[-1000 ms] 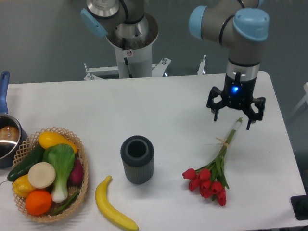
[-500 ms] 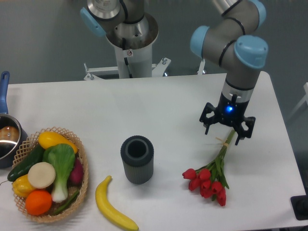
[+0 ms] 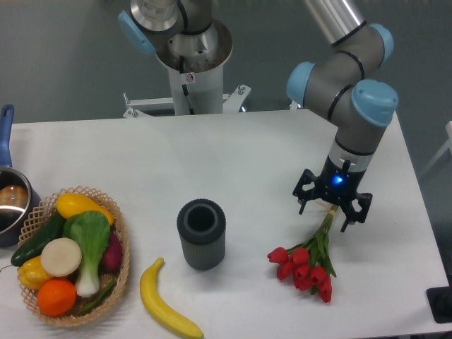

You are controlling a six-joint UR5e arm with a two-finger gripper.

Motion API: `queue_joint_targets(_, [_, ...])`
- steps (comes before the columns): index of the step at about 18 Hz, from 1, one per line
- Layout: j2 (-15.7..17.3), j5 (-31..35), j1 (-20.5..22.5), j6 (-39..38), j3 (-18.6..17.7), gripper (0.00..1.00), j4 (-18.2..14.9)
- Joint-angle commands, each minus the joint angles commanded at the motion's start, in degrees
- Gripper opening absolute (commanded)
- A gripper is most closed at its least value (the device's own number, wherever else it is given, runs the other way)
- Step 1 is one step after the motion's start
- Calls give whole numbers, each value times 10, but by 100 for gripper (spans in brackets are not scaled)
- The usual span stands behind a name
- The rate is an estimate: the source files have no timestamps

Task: Pick up the flowers from the table
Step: 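Move the open gripper down toward the tulip stems above the string tie, then lower the gripper onto the tulip stems and close it around them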

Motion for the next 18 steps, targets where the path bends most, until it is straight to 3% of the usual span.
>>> queue_joint_targets(8, [-35,11,-5,3,8,100,6])
queue_joint_targets(18, [-52,35,-16,25,9,100,9])
